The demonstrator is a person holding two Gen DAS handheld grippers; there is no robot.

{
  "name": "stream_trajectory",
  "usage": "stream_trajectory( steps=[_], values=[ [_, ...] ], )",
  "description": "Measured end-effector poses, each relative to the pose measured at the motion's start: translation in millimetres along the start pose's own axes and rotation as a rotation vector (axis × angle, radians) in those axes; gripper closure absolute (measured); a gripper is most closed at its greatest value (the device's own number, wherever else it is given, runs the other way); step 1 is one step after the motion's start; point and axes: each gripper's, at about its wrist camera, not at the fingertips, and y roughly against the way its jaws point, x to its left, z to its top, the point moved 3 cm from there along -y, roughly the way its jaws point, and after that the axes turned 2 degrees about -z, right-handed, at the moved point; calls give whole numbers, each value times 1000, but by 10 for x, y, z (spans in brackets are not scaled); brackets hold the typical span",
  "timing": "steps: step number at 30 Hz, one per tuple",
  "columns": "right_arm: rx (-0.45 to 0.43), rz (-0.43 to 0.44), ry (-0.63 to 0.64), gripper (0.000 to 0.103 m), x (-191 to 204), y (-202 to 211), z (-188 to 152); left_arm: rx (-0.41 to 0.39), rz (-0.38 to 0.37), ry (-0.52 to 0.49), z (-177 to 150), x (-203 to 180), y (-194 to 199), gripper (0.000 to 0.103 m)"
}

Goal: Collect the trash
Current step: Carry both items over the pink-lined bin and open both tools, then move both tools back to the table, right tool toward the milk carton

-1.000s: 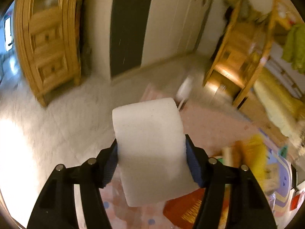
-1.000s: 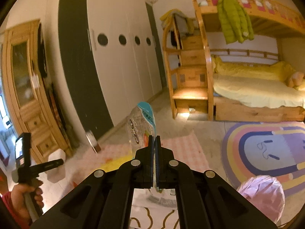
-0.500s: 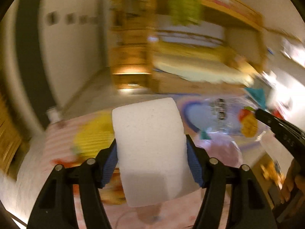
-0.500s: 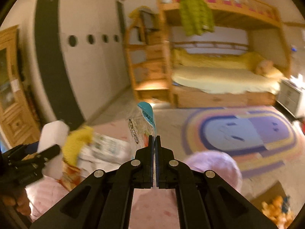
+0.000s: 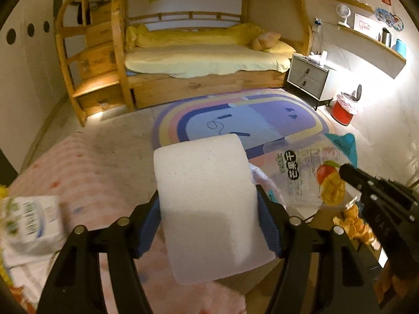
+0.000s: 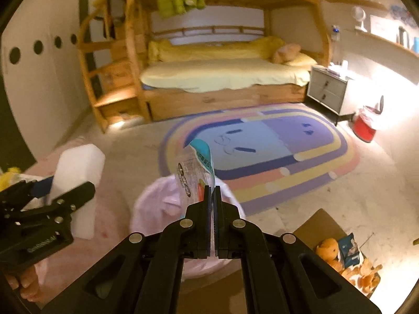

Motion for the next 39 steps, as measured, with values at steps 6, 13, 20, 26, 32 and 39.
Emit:
stream_trajectory(
  steps=[6, 13, 20, 26, 32, 39],
  values=[
    [92, -22, -3, 101, -71, -627, -112, 79, -46, 50, 63, -9, -526, 36],
    [151, -20, -5, 71, -81, -874, -200, 143, -20, 74, 25, 65, -704, 24],
    [103, 46, -73, 69, -107, -384, -101, 65, 29, 43, 32, 164, -255, 24],
    [60, 189, -62, 69, 195, 221, 7, -6, 135, 42, -29, 355, 414, 23],
    [20, 339, 56, 69, 800, 816, 45, -63, 265, 134, -293, 740, 1278, 23],
    [-4, 440, 224, 65, 1561, 1208, -36, -100, 456, 214, -776, 1261, 2075, 19]
  ],
)
